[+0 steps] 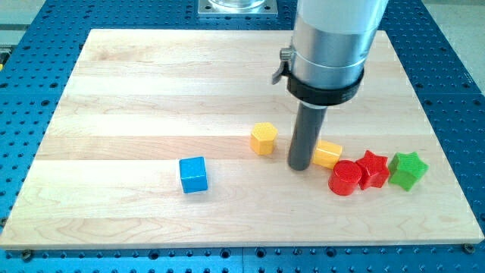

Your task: Move the yellow heart towards the center right of the board

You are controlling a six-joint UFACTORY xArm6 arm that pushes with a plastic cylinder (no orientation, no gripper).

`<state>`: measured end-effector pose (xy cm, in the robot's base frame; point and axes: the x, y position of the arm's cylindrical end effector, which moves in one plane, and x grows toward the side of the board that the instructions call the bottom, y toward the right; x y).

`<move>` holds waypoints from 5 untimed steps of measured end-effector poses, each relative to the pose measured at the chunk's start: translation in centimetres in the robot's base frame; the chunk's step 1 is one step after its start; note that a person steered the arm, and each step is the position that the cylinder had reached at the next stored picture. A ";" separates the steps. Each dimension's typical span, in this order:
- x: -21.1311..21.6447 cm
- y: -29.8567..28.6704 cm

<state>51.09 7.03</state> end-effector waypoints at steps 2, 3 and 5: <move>0.4 4.7; -1.4 9.9; -4.7 12.7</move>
<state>46.42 19.72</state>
